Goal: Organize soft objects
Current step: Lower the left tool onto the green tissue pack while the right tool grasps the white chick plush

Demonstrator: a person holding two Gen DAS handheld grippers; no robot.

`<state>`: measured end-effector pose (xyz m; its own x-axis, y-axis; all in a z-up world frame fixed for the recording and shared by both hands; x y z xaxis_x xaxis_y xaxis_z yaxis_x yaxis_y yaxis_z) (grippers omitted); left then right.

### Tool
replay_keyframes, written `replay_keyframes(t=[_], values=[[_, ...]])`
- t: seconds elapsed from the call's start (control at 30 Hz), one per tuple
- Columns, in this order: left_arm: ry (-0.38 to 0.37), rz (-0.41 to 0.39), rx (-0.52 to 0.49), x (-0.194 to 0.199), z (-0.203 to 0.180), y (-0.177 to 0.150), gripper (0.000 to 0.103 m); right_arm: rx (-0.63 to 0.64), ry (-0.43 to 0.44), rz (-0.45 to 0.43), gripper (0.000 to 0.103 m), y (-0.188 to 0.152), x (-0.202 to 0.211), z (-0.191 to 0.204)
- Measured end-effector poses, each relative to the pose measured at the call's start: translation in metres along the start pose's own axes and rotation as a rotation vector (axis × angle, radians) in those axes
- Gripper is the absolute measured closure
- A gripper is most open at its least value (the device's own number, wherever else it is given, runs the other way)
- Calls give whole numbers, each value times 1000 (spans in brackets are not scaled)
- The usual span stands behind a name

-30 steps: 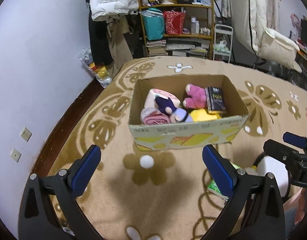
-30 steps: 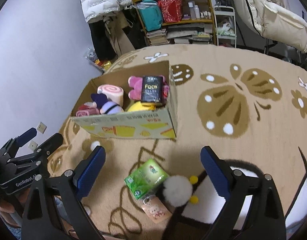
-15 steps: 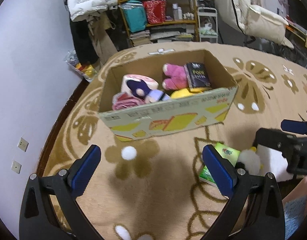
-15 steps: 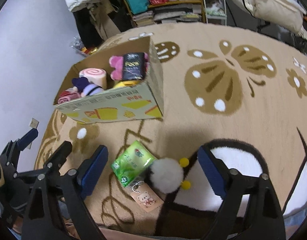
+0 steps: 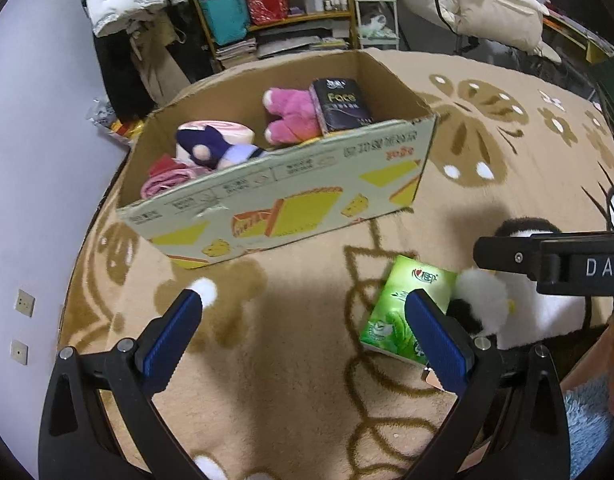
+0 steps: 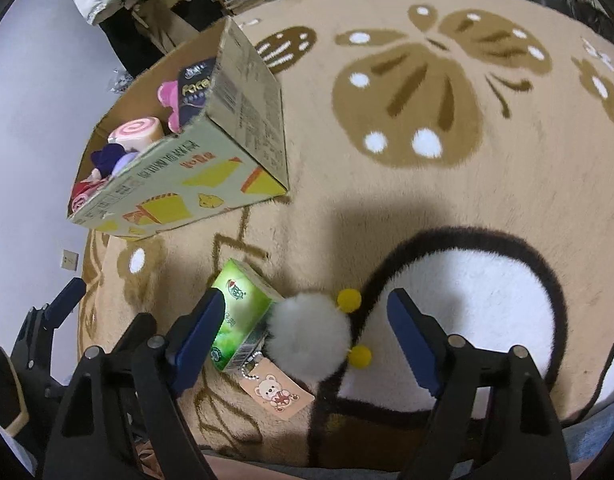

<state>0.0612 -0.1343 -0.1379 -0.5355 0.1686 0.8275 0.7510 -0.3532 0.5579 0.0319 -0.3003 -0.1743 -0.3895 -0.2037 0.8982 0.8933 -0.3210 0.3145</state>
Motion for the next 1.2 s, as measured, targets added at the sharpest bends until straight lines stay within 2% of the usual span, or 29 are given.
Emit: replay_keyframes(t=[0.23, 0.33, 0.57, 0.6, 0.67, 0.83, 1.0, 1.07, 1.2], values=[[-35, 52, -41, -18, -16, -5, 2, -55, 13, 59, 17, -1, -19, -9], [-59, 69, -68, -24, -24, -8, 2, -69, 23, 98, 34, -4, -28, -11], [-74, 112, -93, -37, -36, -16, 2, -102, 23, 134, 37, -6, -40, -16], [-70, 126, -100, -40, -38, -19, 2, -110, 27, 137, 39, -6, -42, -17], [-71, 136, -113, -43, -41, -21, 2, -119, 35, 150, 57, -8, -47, -18], [-92, 147, -112, -46, -44, -22, 2, -105, 47, 148, 72, -9, -48, -15], [-89, 178, -121, -55, -48, -26, 2, -121, 50, 143, 75, -8, -52, -15], [-91, 184, -118, -58, -48, -27, 3, -112, 57, 136, 89, -6, -53, -14], [-113, 201, -87, -63, -45, -28, 4, -77, 75, 82, 89, 1, -49, -4]])
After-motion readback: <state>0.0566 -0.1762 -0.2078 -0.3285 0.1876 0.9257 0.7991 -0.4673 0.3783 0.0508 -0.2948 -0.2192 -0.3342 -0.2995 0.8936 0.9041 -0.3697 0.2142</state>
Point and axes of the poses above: each gripper's, at about its wrist camera, not at the fingertips, and x roughly against the way its jaws point, z to its left, y to its top, the point moved 4 cm from there along -x, roughly the way its jaws point, and after that the axes turned 10 degrees about x, right-handed, at the moved point
